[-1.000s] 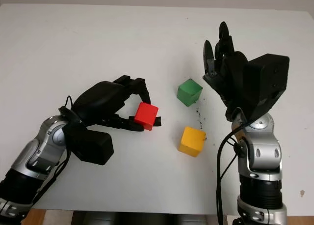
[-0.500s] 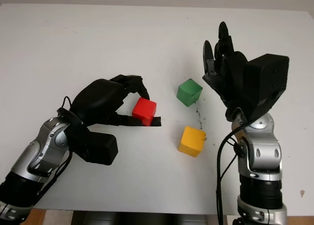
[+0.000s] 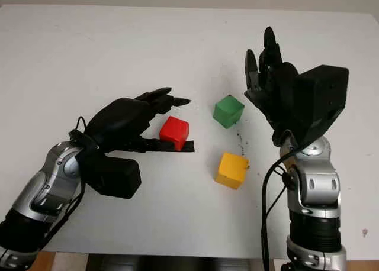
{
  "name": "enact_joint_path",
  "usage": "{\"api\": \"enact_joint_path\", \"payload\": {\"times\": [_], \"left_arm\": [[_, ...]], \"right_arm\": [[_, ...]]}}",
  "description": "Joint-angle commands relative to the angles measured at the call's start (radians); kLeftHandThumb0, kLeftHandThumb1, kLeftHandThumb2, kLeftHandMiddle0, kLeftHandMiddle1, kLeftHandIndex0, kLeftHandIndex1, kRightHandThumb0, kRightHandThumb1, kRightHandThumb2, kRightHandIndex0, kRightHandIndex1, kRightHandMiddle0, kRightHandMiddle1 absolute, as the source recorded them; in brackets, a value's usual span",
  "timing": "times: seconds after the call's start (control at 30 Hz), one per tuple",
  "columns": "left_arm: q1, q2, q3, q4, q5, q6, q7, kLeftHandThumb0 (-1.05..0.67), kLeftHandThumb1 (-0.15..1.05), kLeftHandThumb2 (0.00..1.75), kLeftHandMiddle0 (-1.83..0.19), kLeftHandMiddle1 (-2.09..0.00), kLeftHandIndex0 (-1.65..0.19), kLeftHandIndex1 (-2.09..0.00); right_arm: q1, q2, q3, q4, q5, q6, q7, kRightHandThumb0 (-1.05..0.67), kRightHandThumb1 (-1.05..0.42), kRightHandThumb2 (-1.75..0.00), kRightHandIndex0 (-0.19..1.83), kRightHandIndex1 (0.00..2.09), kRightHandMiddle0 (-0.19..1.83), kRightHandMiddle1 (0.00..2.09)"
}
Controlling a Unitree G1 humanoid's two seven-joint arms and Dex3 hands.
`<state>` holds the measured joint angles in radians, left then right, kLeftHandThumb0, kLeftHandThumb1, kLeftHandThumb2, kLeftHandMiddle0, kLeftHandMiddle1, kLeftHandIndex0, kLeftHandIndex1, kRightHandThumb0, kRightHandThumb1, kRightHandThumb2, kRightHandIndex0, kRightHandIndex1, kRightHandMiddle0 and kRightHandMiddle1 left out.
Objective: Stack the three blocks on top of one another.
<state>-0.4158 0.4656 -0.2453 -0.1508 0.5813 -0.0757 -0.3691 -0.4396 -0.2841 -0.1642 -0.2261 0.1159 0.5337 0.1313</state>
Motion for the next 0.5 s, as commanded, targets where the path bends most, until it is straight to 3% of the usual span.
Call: {"api": "enact_joint_path", "payload": {"times": [0.0, 0.3, 0.43, 0.47], "left_arm": [[0.027, 0.005, 0.023, -0.044, -0.040, 0.007, -0.022, -0.79, 1.05, 0.26, 0.15, -0.02, 0.08, -0.05], [0.073, 0.030, 0.131, -0.168, -0.224, 0.042, -0.094, -0.81, 1.05, 0.34, 0.17, -0.05, 0.07, -0.06], [0.078, 0.015, 0.211, -0.160, -0.349, 0.044, -0.084, -0.83, 1.05, 0.41, 0.15, -0.06, 0.05, -0.06], [0.074, -0.007, 0.240, -0.138, -0.401, 0.042, -0.069, -0.80, 1.05, 0.41, 0.11, -0.07, 0.04, -0.06]], "right_arm": [[0.007, -0.013, -0.003, -0.029, -0.002, 0.004, 0.000, -0.64, -1.05, -0.70, -0.19, 0.00, -0.19, 0.00], [0.005, -0.029, -0.015, -0.033, 0.008, -0.006, 0.021, -0.61, -1.05, -0.66, -0.19, 0.00, -0.19, 0.00], [-0.004, -0.068, -0.017, -0.056, 0.001, 0.014, 0.040, -0.58, -1.05, -0.55, -0.19, 0.00, -0.19, 0.00], [-0.006, -0.096, -0.002, -0.063, -0.036, 0.015, 0.036, -0.61, -1.05, -0.45, -0.19, 0.00, -0.18, 0.02]]}}
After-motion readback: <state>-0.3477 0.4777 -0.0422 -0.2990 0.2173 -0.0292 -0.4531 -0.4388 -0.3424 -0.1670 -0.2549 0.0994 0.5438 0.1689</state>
